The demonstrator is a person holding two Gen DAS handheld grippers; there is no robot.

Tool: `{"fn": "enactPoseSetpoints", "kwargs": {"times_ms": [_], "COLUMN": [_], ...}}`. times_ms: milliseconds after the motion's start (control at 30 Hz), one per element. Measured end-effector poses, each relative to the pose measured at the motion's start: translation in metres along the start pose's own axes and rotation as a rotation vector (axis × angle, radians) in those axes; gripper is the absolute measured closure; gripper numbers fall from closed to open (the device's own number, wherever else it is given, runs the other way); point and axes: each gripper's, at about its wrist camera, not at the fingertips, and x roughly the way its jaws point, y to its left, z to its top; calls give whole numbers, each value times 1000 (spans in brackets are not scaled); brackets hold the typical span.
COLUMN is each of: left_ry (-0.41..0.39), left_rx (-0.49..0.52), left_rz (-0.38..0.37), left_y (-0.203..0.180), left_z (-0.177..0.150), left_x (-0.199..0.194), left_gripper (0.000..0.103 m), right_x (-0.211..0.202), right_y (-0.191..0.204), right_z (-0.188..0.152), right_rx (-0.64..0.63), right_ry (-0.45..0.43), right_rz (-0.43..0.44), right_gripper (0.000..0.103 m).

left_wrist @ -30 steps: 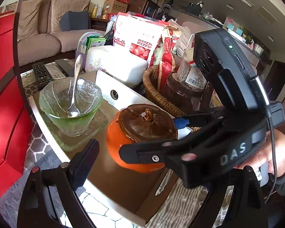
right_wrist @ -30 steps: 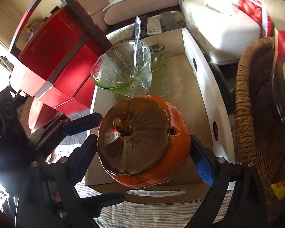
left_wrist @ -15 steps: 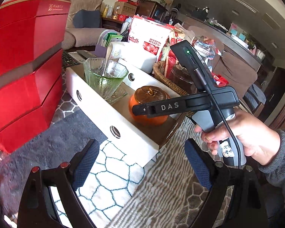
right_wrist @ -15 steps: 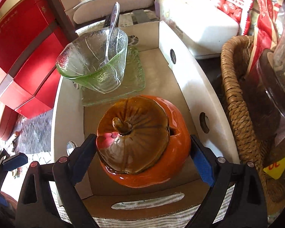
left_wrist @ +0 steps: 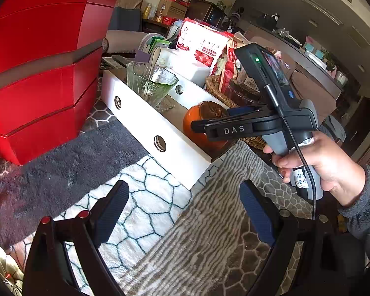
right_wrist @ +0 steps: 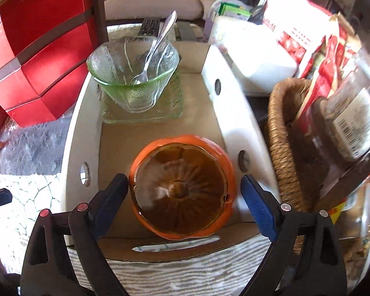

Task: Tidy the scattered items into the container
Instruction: 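Lower the orange jar onto the box floor and open the right gripper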

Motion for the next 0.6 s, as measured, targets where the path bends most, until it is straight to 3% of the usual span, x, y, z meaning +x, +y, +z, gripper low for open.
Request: {"fn": "enactPoseSetpoints", "kwargs": {"times_ms": [300, 433, 600], "left_ry": [-8, -8, 0], "left_rx": [-18, -16, -8], "left_rz": [10, 16, 26], "left_y": [-1, -4, -6], "left_z": [-1, -1, -3], "left_x": [-6, -8, -11], "left_gripper": [11, 11, 11], "right_x": [4, -5, -43], "right_y": [-16, -16, -32], "right_z": [-5, -11, -3], "right_rx": [49, 32, 28], "right_ry": [36, -7, -74], "right_rz": [54, 48, 171], "right_gripper": [13, 14, 14]}}
